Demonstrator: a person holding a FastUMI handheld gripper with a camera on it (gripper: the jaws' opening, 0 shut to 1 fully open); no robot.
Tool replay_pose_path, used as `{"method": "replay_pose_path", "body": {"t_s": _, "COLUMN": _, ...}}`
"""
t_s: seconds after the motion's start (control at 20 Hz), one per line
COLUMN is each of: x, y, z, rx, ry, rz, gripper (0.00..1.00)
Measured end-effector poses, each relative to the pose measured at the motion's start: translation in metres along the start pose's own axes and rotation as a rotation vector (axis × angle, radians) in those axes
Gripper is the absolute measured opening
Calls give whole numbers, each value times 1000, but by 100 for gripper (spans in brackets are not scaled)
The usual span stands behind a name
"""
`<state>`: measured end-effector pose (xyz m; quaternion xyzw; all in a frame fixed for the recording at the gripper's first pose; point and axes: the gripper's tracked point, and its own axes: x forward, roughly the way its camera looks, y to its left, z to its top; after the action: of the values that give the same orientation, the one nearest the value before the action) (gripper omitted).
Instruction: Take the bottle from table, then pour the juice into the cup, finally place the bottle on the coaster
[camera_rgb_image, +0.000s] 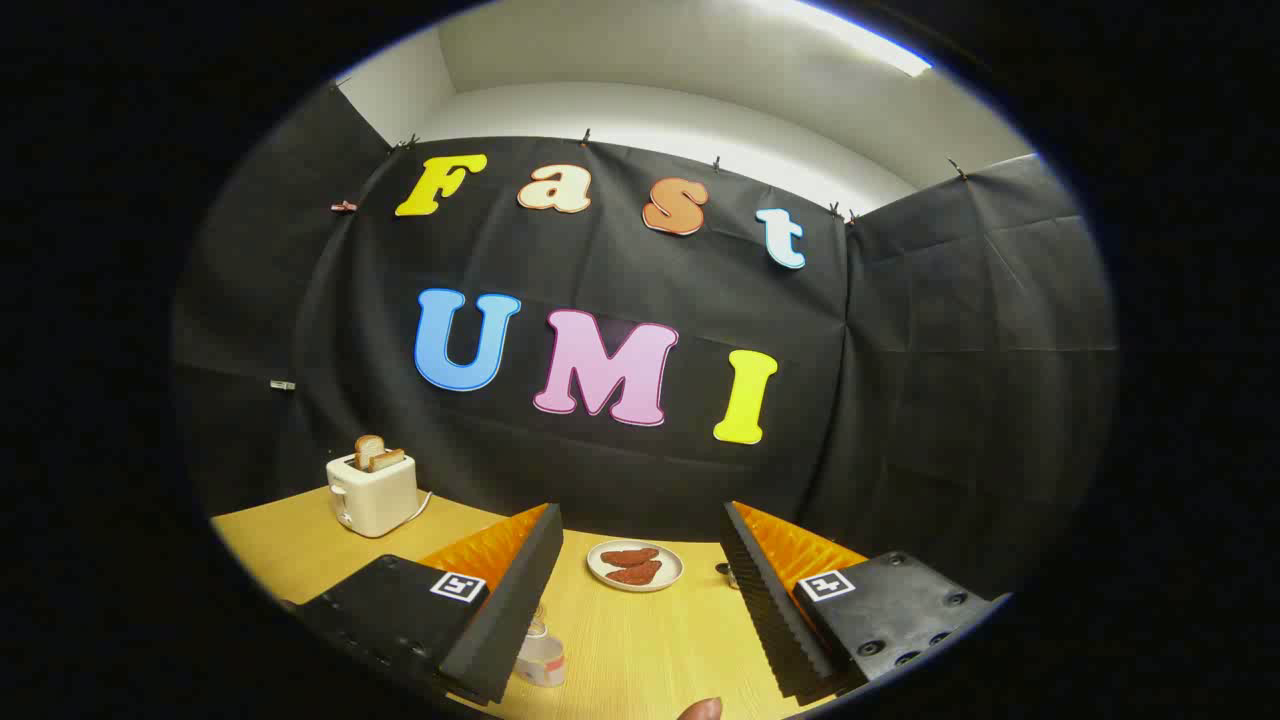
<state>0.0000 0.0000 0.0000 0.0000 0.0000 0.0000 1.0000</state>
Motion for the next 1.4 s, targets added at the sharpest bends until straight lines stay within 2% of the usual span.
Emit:
{"method": "replay_pose_path", "body": {"t_s": 1.05, "x": -24, "y": 10, "z": 10, "rx": 10, "ry": -40, "rz": 28, "gripper": 97}}
{"method": "replay_pose_path", "body": {"t_s": 1.25, "x": -23, "y": 25, "z": 7, "rx": 48, "ry": -84, "rz": 70, "gripper": 97}}
{"method": "replay_pose_path", "body": {"t_s": 1.4, "x": -18, "y": 40, "z": -14, "rx": 60, "ry": -92, "rz": 104, "gripper": 97}}
